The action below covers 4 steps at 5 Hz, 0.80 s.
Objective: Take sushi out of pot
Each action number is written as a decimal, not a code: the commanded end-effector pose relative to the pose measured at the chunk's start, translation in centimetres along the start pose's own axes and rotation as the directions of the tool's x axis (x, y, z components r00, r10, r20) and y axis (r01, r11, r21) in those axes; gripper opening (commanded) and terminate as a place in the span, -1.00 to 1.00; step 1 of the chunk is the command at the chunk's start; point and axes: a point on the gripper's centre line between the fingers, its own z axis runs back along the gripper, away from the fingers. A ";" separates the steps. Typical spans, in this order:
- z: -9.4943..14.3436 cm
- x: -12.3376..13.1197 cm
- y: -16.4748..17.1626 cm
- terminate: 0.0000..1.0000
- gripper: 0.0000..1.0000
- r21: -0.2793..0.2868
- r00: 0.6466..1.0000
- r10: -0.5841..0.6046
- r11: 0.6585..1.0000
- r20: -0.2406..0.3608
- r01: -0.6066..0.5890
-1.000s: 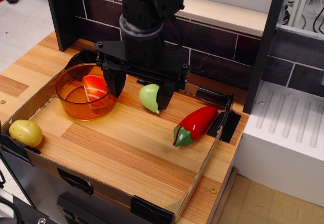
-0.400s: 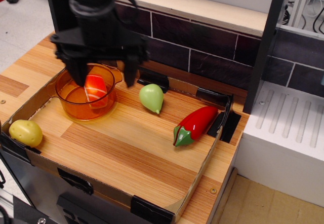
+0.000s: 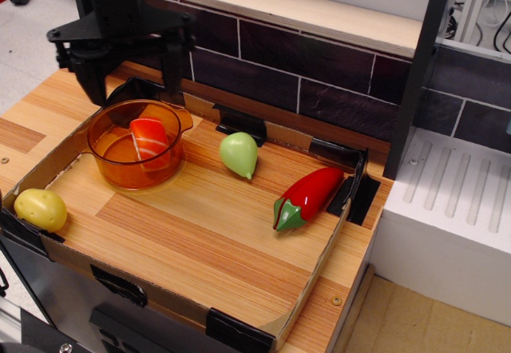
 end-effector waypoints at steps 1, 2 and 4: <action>-2.3 1.0 1.8 -1.00 1.00 -0.007 0.998 0.056 0.998 -0.029 -0.056; -3.6 0.4 1.6 -1.00 1.00 -0.039 0.995 0.039 0.998 -0.090 -0.043; -4.5 0.3 1.0 -1.00 1.00 -0.066 0.993 0.054 0.996 -0.104 -0.061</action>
